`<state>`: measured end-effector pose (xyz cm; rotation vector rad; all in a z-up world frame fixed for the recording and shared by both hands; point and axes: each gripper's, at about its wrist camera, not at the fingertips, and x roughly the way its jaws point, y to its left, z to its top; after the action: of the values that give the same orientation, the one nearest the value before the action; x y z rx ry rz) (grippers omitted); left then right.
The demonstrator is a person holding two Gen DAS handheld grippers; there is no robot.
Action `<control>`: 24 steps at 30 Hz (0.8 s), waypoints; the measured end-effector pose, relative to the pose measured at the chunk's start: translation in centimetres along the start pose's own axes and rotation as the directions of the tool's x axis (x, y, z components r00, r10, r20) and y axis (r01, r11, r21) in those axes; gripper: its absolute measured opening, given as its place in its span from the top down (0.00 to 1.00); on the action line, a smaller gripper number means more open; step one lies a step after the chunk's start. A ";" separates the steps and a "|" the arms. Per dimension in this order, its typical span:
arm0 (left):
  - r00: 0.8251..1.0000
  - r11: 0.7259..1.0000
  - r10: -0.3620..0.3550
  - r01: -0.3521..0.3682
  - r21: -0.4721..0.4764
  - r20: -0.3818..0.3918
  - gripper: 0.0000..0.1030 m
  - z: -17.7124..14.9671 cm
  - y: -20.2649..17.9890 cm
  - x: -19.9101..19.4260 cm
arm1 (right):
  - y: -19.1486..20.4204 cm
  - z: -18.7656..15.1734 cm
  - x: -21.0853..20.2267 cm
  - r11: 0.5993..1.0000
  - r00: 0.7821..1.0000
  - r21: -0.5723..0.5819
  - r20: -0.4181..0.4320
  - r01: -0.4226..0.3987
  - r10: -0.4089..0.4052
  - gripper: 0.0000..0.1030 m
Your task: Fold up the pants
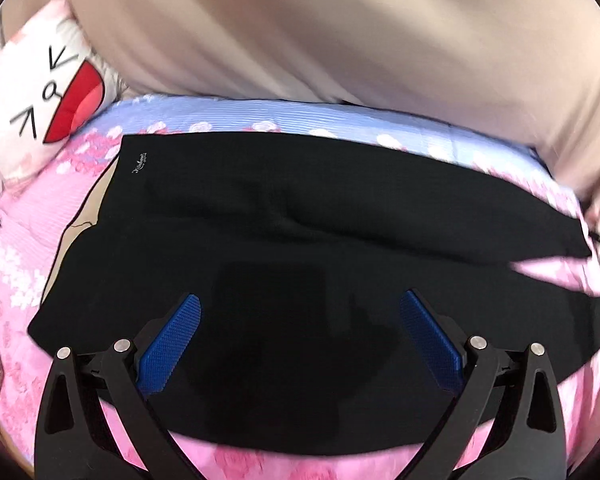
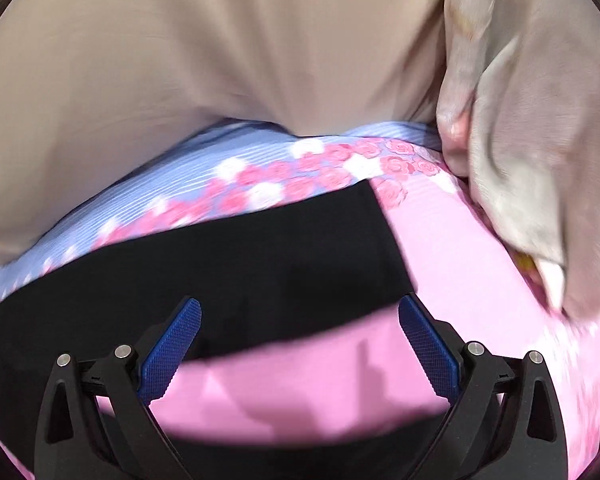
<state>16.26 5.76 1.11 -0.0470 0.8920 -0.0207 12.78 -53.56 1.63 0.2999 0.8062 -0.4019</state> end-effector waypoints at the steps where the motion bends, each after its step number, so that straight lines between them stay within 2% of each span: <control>1: 1.000 0.999 0.009 -0.009 -0.032 0.000 0.05 0.7 0.8 0.6 | -1.0 1.2 1.6 1.000 1.000 0.007 -0.011 0.006 -0.006 0.06; 6: 0.991 0.989 0.102 -0.093 -0.111 0.081 0.05 3.4 3.4 1.7 | -3.1 4.3 6.0 1.000 0.999 -0.002 -0.045 0.021 -0.021 0.06; 8: 0.987 0.986 0.144 -0.138 -0.095 0.064 0.05 5.1 4.5 2.7 | -3.6 5.1 7.4 1.000 0.998 0.009 -0.068 0.002 -0.002 0.07; 10: 0.987 0.984 0.163 -0.162 -0.075 0.009 0.05 6.9 5.9 4.5 | -3.6 5.5 8.8 1.000 0.995 0.003 -0.099 -0.008 0.008 0.10; 12: 0.982 0.980 0.188 -0.189 -0.064 -0.016 0.05 8.6 7.7 6.1 | -3.0 5.7 9.8 0.999 0.994 -0.024 -0.110 0.022 -0.024 0.19; 13: 0.974 0.971 0.228 -0.229 -0.069 -0.018 0.05 9.7 9.2 7.0 | -2.8 5.8 9.8 0.999 0.995 -0.037 -0.098 0.030 -0.034 0.23; 15: 0.953 0.948 0.303 -0.300 -0.106 0.006 0.05 11.2 11.9 7.7 | -2.3 5.9 9.9 0.999 0.996 -0.050 -0.090 0.021 -0.025 0.43; 16: 0.942 0.935 0.335 -0.331 -0.129 0.014 0.05 12.2 13.7 8.4 | -2.2 6.1 9.9 0.999 0.996 -0.041 -0.095 0.003 -0.006 0.47; 18: 0.933 0.923 0.360 -0.357 -0.141 -0.006 0.05 13.8 16.4 10.1 | -2.1 6.4 10.0 1.000 0.995 -0.017 -0.102 -0.023 0.021 0.77; 19: 0.925 0.914 0.379 -0.377 -0.150 -0.021 0.05 14.6 17.9 11.4 | -2.1 6.5 9.9 0.998 0.992 0.008 -0.113 -0.064 0.064 0.80; 21: 0.929 0.918 0.363 -0.369 -0.143 -0.068 0.05 15.5 19.6 13.5 | -1.8 6.5 9.7 0.997 0.991 0.019 -0.112 -0.070 0.072 0.84; 22: 0.943 0.934 0.310 -0.326 -0.147 -0.123 0.05 15.9 20.7 15.3 | -1.6 6.5 9.6 0.998 0.992 0.017 -0.109 -0.068 0.070 0.84; 24: 0.942 0.939 0.277 -0.308 -0.156 -0.191 0.05 16.0 21.4 17.6 | -1.3 6.3 9.5 0.998 0.993 0.027 -0.101 -0.058 0.060 0.84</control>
<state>39.73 27.03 -3.57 -0.0845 1.0596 0.3426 22.08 -59.52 -1.44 0.3678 0.8911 -0.3432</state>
